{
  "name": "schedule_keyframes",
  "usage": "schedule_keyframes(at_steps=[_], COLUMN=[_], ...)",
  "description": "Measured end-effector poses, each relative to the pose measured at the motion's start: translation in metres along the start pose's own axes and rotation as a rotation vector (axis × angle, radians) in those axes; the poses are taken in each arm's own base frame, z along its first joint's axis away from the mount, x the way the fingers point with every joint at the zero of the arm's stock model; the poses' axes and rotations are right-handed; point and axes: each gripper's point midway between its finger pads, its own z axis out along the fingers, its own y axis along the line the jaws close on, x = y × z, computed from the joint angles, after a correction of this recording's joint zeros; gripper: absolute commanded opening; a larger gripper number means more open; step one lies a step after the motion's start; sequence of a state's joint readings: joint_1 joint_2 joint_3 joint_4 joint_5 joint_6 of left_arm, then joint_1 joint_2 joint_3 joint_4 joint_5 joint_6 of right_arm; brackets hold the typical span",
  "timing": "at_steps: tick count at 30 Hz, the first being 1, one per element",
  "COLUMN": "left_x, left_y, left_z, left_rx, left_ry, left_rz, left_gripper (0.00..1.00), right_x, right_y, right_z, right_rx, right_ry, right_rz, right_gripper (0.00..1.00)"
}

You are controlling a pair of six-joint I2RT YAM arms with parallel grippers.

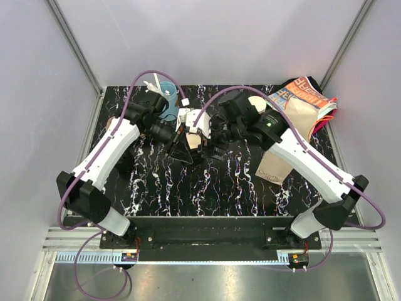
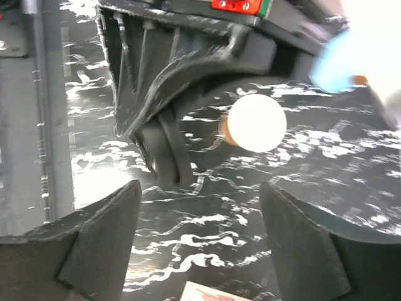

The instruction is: Pack the takeout coffee

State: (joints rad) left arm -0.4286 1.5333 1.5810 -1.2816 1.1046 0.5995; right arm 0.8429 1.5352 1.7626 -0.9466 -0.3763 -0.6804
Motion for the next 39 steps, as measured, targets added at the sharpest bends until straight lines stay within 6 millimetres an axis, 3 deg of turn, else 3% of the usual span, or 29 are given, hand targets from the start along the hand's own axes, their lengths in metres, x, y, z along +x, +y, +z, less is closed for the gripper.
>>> schedule_keyframes(at_steps=[4,8,11,17,25,32,39], left_x=[-0.005,-0.026,-0.044,-0.074,-0.068,-0.084,-0.092], left_y=[0.025,0.063,0.089,0.107,0.12,0.098,0.085], left_z=[-0.012,-0.041,-0.057,-0.059,-0.048,-0.058,-0.064], left_rx=[-0.05,-0.122,-0.166,-0.141,-0.081,-0.052,-0.041], left_ry=[-0.088,-0.243,-0.336,-0.474,-0.557,-0.618,-0.647], left_rz=[-0.155,-0.333,-0.427,-0.553,-0.719,-0.669,-0.622], left_gripper=[0.03,0.03,0.04,0.05,0.06,0.06,0.06], right_x=[-0.012,-0.031,-0.035,-0.021,-0.013,-0.006,-0.009], right_y=[-0.014,-0.017,-0.02,-0.03,-0.043,-0.049,-0.05], right_z=[-0.029,-0.062,-0.072,-0.044,-0.008,0.019,0.024], right_rx=[0.114,0.203,0.246,0.264,0.258,0.235,0.234], right_ry=[-0.038,-0.113,-0.145,-0.113,-0.094,-0.07,-0.076], right_rz=[-0.025,-0.054,-0.055,-0.02,0.015,0.044,0.043], right_gripper=[0.88,0.87,0.86,0.77,0.63,0.59,0.58])
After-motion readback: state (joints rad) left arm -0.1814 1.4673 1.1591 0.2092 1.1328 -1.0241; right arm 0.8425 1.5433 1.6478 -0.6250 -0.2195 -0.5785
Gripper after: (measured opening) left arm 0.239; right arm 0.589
